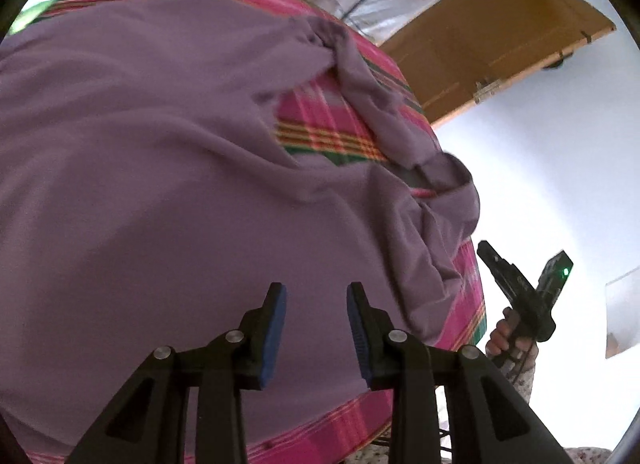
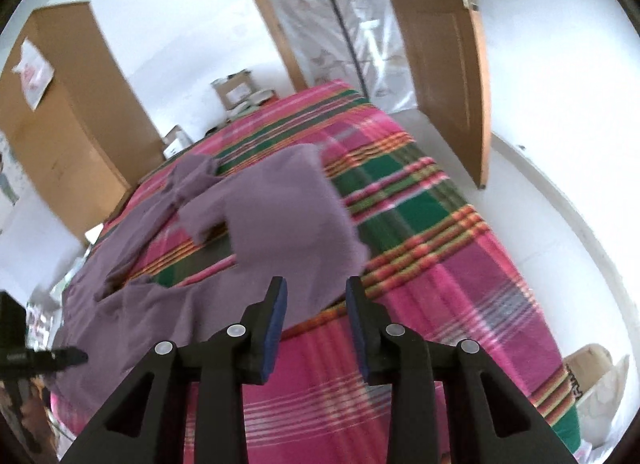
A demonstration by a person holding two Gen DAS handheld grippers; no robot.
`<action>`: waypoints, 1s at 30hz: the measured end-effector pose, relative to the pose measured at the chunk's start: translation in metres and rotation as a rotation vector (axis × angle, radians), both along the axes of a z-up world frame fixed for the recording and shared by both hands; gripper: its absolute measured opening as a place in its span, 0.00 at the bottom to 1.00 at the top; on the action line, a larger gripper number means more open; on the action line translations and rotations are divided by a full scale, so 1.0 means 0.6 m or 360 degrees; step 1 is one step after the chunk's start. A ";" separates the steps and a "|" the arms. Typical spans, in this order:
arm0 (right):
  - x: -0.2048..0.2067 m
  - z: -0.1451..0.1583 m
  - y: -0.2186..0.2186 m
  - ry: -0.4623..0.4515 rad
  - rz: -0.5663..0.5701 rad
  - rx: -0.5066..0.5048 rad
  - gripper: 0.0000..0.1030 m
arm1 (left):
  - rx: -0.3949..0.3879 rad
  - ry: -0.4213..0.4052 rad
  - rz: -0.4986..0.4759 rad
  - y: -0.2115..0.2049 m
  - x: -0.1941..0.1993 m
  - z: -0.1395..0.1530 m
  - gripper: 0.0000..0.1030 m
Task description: Fold clothes
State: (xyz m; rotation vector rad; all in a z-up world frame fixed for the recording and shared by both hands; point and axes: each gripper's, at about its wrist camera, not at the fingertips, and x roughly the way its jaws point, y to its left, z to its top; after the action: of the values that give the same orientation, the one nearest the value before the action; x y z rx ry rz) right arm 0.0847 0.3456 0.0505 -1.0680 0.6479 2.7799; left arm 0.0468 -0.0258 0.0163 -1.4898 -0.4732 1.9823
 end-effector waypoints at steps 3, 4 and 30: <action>-0.004 -0.007 0.026 0.0003 -0.0036 -0.0057 0.31 | 0.0027 -0.0010 -0.0060 0.029 0.004 -0.001 0.32; -0.007 -0.008 0.032 0.0007 -0.0036 -0.0074 0.31 | 0.0028 -0.0014 -0.0080 0.042 0.005 -0.002 0.32; -0.080 -0.010 0.043 0.0088 0.0198 -0.0179 0.07 | 0.0102 -0.0214 -0.0103 0.136 -0.022 -0.034 0.33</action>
State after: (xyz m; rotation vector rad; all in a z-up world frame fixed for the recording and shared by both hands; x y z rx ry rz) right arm 0.0367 0.3711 0.0443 -1.0911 0.7785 2.9191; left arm 0.0334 0.0555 -0.0044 -1.5844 -0.5332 1.8082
